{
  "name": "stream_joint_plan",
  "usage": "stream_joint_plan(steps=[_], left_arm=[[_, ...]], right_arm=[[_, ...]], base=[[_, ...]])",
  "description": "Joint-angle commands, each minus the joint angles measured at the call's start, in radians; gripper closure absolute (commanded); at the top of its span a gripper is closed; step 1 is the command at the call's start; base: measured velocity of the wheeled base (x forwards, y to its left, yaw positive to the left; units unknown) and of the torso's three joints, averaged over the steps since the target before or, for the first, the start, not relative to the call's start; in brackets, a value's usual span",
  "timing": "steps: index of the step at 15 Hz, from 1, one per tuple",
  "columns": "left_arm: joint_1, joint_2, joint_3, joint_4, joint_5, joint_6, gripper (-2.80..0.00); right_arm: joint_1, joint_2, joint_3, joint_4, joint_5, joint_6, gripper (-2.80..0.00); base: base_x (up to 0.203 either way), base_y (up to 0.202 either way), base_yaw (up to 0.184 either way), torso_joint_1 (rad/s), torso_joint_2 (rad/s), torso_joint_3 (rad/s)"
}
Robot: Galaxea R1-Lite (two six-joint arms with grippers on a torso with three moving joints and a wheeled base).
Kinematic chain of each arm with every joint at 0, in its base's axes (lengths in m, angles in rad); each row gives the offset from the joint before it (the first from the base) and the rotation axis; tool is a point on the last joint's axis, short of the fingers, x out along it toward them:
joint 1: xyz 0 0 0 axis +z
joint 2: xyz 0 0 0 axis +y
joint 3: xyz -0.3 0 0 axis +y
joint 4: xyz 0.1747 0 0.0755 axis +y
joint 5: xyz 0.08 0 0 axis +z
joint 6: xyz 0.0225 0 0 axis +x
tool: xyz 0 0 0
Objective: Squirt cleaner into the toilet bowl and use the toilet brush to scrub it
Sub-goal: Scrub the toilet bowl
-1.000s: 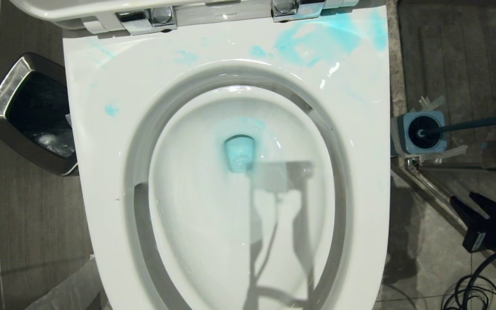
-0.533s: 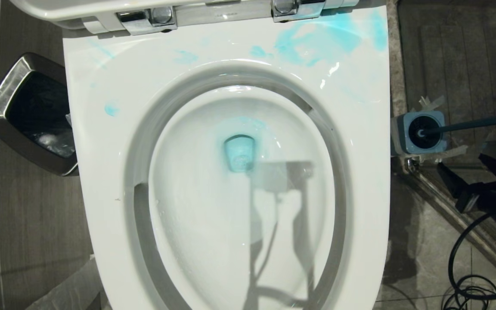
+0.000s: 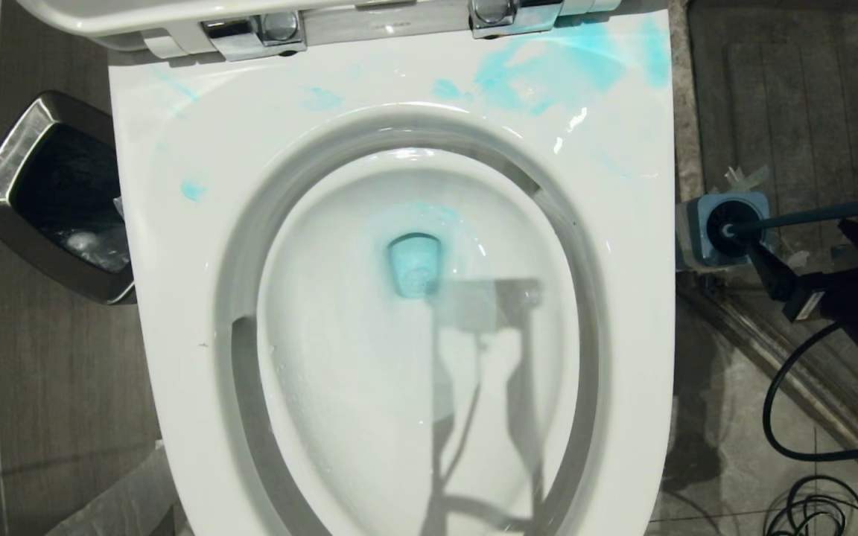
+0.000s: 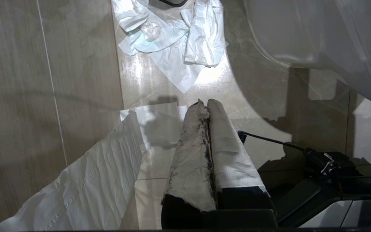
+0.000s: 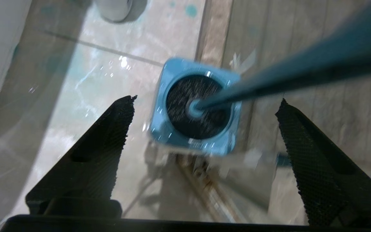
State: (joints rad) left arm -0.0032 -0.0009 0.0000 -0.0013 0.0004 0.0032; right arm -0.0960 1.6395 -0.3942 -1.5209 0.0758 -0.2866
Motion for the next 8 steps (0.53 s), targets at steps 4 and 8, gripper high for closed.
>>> stream_joint_plan(steps=[4, 8], left_arm=[[0.0, 0.001, 0.0, 0.0, 0.0, 0.0, 0.0], [0.0, 0.001, 0.0, 0.0, 0.001, 0.0, 0.0]], right_arm=[[-0.001, 0.029, -0.102, -0.009, 0.034, -0.008, -2.8], [-0.001, 0.055, -0.195, -0.009, 0.036, -0.027, -2.8]], base=[[0.0, 0.0, 0.0, 0.0, 0.0, 0.0], [0.0, 0.0, 0.0, 0.0, 0.0, 0.0]])
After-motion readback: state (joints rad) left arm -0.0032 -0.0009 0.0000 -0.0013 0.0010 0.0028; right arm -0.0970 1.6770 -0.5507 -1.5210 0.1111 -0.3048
